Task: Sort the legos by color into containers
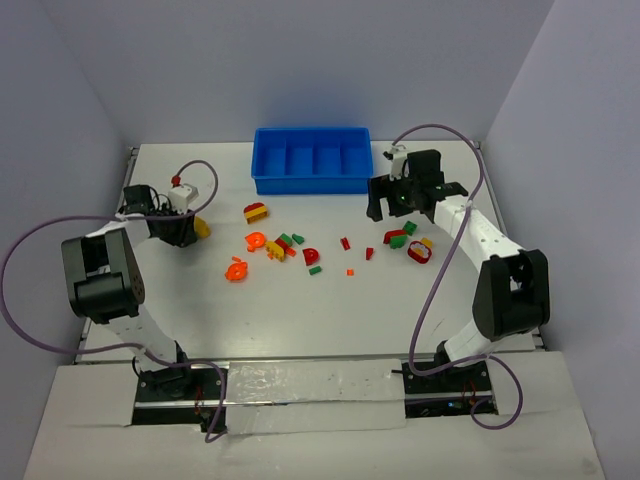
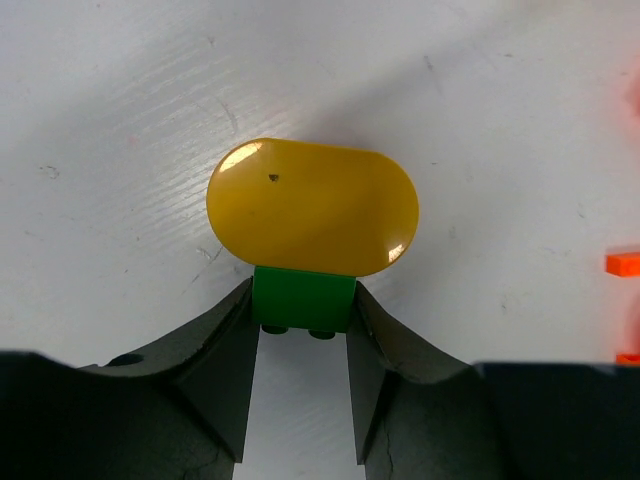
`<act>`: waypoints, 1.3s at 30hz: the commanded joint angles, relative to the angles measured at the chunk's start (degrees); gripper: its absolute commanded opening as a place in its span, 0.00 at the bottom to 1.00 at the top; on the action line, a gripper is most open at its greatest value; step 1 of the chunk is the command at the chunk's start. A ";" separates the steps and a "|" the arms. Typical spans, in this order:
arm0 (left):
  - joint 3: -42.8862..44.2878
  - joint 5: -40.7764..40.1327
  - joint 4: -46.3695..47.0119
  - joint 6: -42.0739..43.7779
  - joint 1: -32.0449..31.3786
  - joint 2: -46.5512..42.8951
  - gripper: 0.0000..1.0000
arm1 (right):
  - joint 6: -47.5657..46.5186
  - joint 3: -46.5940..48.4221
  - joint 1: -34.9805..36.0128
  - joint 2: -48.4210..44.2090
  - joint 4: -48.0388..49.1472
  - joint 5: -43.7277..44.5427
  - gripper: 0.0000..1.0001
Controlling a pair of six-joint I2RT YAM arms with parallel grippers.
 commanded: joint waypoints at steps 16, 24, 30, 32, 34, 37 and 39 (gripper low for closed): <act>-0.60 2.24 -9.01 1.30 -29.63 -28.98 0.00 | 23.06 12.47 10.82 2.55 4.71 -26.84 1.00; 1.96 0.21 -9.43 -0.69 -37.64 -28.10 0.00 | 25.40 13.68 16.19 7.20 5.42 -31.45 1.00; 2.88 -1.42 -9.55 -1.20 -41.13 -27.93 0.00 | 26.93 15.71 16.73 11.53 5.10 -34.50 1.00; 3.19 -1.58 -9.43 -1.57 -41.96 -27.72 0.00 | 27.72 15.48 16.81 12.17 6.03 -36.14 0.99; 3.27 -1.70 -9.36 -1.93 -42.36 -27.64 0.00 | 28.11 15.53 16.81 12.84 6.50 -36.88 0.98; 3.79 -1.51 -9.02 -2.63 -42.80 -27.22 0.00 | 28.97 15.80 16.81 14.08 7.11 -38.83 0.96; 3.96 -1.36 -9.01 -2.81 -43.15 -27.04 0.00 | 29.51 15.96 16.81 14.71 7.69 -40.08 0.93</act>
